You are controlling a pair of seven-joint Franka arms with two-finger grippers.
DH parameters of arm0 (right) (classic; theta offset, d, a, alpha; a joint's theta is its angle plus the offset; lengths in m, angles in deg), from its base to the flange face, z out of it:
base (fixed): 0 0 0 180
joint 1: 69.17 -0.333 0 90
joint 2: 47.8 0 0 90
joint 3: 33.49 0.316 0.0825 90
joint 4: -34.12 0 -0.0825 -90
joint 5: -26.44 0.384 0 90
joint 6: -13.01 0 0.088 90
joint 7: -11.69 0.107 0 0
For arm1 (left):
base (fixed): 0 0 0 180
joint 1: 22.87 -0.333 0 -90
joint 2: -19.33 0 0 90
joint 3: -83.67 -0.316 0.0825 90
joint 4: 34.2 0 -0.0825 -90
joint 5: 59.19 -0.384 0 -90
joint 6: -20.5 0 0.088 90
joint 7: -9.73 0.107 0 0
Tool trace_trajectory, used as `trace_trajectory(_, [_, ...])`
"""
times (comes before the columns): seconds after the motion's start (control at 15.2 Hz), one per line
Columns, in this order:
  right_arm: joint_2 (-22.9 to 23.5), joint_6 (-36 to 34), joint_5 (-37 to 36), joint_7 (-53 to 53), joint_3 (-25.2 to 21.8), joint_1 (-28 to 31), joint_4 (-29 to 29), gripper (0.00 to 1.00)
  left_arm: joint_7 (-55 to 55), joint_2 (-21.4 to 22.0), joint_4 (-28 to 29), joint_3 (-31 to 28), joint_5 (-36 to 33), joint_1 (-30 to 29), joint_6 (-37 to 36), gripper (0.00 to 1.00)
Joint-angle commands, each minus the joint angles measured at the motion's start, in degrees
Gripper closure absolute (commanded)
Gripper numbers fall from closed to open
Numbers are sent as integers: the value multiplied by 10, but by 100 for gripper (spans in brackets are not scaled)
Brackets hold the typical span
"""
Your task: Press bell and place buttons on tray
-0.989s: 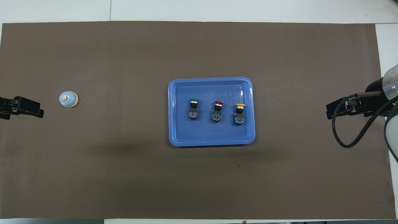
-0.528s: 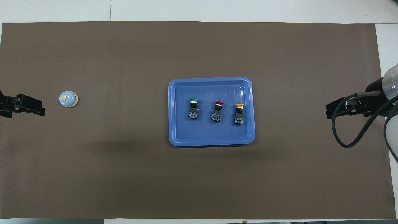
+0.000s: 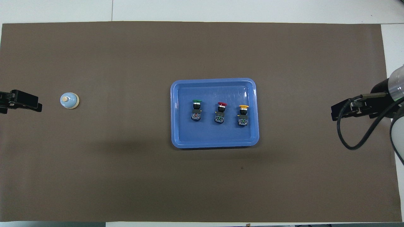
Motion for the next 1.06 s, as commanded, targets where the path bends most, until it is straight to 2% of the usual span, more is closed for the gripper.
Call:
trace_trajectory(0.0, [0,-5,4,-11,7,12,1,0,0,-11,-18,14,-6,-1,-10,0])
trace_trajectory(0.99, [1,-5,4,-11,7,12,1,0,-1,-11,-19,25,2,-4,-3,0])
